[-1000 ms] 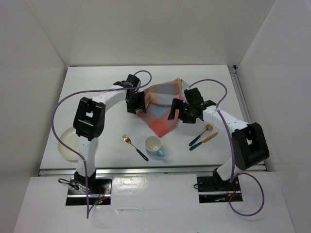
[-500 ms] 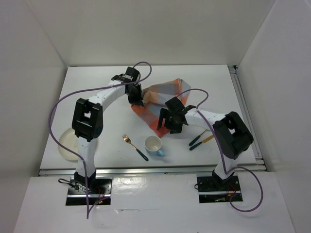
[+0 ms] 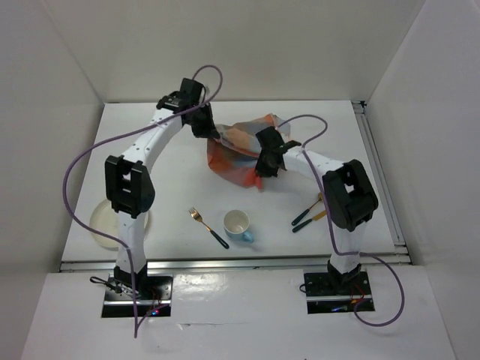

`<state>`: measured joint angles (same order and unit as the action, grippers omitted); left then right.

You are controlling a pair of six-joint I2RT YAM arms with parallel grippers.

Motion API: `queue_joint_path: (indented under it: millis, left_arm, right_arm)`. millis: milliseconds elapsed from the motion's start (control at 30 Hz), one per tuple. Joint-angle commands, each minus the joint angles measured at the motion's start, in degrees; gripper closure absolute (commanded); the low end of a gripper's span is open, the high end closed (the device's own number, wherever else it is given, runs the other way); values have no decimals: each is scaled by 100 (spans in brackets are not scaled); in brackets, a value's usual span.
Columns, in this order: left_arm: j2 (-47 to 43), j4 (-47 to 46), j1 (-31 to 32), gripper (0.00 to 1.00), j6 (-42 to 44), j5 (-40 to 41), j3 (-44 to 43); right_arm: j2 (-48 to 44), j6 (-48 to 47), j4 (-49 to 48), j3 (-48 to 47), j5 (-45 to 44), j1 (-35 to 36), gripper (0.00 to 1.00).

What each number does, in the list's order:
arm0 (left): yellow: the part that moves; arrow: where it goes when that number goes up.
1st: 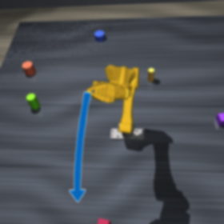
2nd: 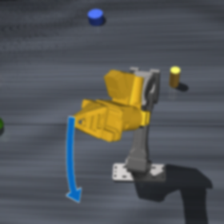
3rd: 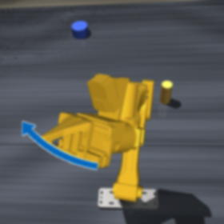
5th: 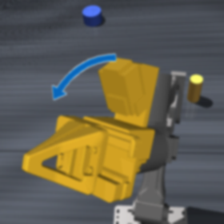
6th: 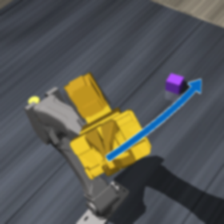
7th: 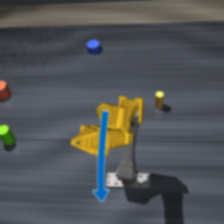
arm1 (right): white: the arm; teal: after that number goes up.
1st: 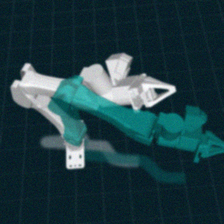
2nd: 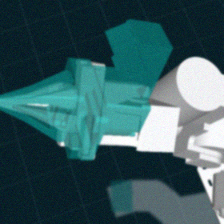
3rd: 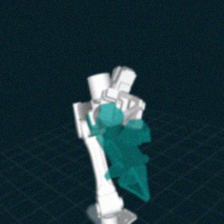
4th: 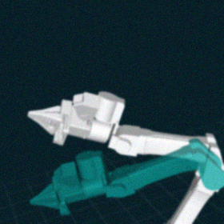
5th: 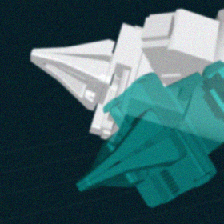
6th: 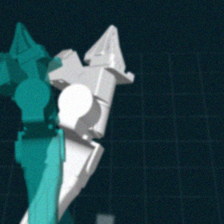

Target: Set the dinner table for one person

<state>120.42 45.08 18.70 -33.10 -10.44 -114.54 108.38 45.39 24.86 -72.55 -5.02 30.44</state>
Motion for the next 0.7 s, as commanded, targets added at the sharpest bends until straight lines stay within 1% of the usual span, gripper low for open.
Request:
queue_joint_path:
  millis: [0, 67, 100, 167, 200, 233, 267, 300, 333, 367, 433, 500, 567, 600, 667]
  left_arm:
    - [-484, 159, -497, 100, -186, -177, -744]
    - [-615, 63, -709, 100, -363, -388, -920]
    - [-712, -16, -936, 100, -468, -511, -921]
    - [-993, -296, -1157, 100, -907, -845, -711]
    - [-1168, -446, -1323, 100, -1065, -846, -301]
    - [-1605, -735, -1377, 100, -1328, -846, -36]
    - [-1836, -859, -1378, 100, -1478, -846, 271]
    - [-2082, -991, -1526, 100, -1628, -846, 1023]
    - [-2336, -1227, -1588, 100, -1768, -994, 1465]
    - [-2800, -1630, -1650, 100, -2074, -1082, 2314]
    - [-3155, -1984, -1755, 100, -2470, -1363, 3013]
    - [-3436, -2389, -1756, 100, -2552, -1539, 3550]
    - [-3438, -2390, -1756, 100, -2622, -1671, 3501]
    - [-3438, -2198, -1756, 100, -2622, -1672, 3378]
    - [-3376, -2144, -1756, 100, -2622, -1760, 3000]
  right_arm:
    - [-272, -765, 256, -970, -729, -608, 100]
    - [-431, -1013, 256, -1382, -615, -985, 100]
    - [-614, -1119, 256, -1489, -615, -1100, 100]
    - [-817, -1365, 256, -1578, -396, -1337, 100]
    - [-940, -1427, 256, -1639, -334, -1391, 100]
    - [-1176, -1619, 134, -1570, -246, -1391, 100]
    - [-1292, -1699, 133, -1508, -245, -1391, 100]
    - [-1397, -1700, 133, -1359, -245, -1391, 100]
    - [-1598, -1752, 185, -1253, -245, -1391, 100]
    - [-1705, -1752, 186, -983, -245, -1391, 100]
    - [-1968, -1752, 186, -735, -245, -1391, 100]
    - [-2031, -1700, 186, -576, -122, -1391, 100]
    - [-2110, -1700, 186, -576, -52, -1391, 100]
    - [-2110, -1752, 299, -697, -52, -1391, 100]
    - [-2110, -1805, 405, -1058, -52, -1391, 100]
